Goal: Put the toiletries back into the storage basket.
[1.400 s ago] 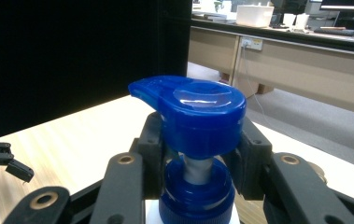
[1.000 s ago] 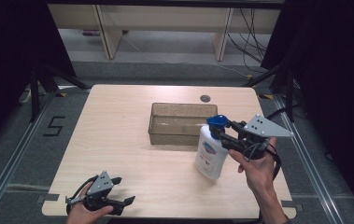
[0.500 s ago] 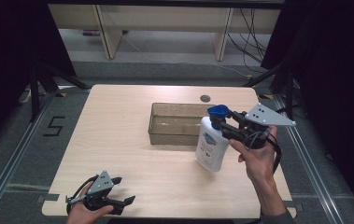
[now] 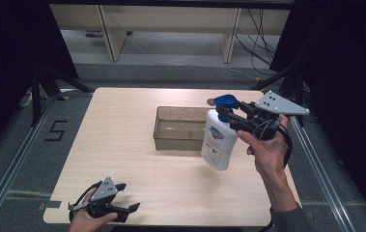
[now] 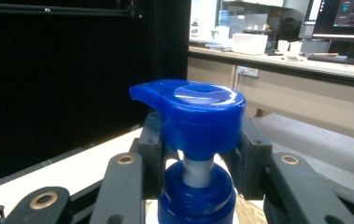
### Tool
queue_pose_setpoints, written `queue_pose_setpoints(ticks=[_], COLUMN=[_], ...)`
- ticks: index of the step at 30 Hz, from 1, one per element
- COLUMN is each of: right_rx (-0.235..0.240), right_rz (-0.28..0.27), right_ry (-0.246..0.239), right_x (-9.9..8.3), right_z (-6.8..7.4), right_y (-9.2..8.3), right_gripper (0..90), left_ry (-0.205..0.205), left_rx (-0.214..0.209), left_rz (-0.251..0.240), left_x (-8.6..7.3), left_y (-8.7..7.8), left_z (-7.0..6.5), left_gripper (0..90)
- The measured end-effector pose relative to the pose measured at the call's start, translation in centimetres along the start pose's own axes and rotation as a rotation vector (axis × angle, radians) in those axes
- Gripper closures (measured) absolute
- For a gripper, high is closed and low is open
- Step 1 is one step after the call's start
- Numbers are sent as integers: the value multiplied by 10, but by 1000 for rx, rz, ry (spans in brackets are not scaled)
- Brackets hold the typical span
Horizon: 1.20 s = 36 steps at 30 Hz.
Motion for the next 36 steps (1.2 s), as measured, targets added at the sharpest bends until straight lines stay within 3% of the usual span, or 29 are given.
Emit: queue_pose_setpoints(ticks=[4,7,8,10,16,21,27,28,36], right_rx=[-5,-15,-13,-16,-35,-38,-50,-53,-74], right_rz=[5,2,-5,-6,-12,-10,-3,-7,-7], right_ry=[21,12,-13,3,-14,5,0,-18,-8], right_x=[5,9,10,13,20,21,23,24,23], right_z=[-4,-8,-10,-11,-18,-23,-30,-32,-45], right_y=[5,9,10,12,19,25,32,33,41], right_gripper=[618,618,617,618,618,618,618,618,618], left_ry=[0,-1,-2,-11,-4,-2,-2,-2,-3], left_rx=[0,-1,0,1,-1,-3,-2,0,-5], left_rz=[0,0,-1,-14,1,2,1,-2,-5], left_x=[0,0,0,-1,0,0,0,0,1], left_y=[0,0,1,2,0,0,0,0,0], left_z=[0,0,0,0,0,0,0,0,-1], left_gripper=[153,153,153,153,153,153,153,153,153])
Point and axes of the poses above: each handheld gripper's, and its own axes: y roughly forward along the jaws, x roughly out of its top, z roughly to its left, the point moved 2 cm from there along y, roughly forward along the jaws, and after that the axes turned 15 degrees about -z, right-handed, at the moved point
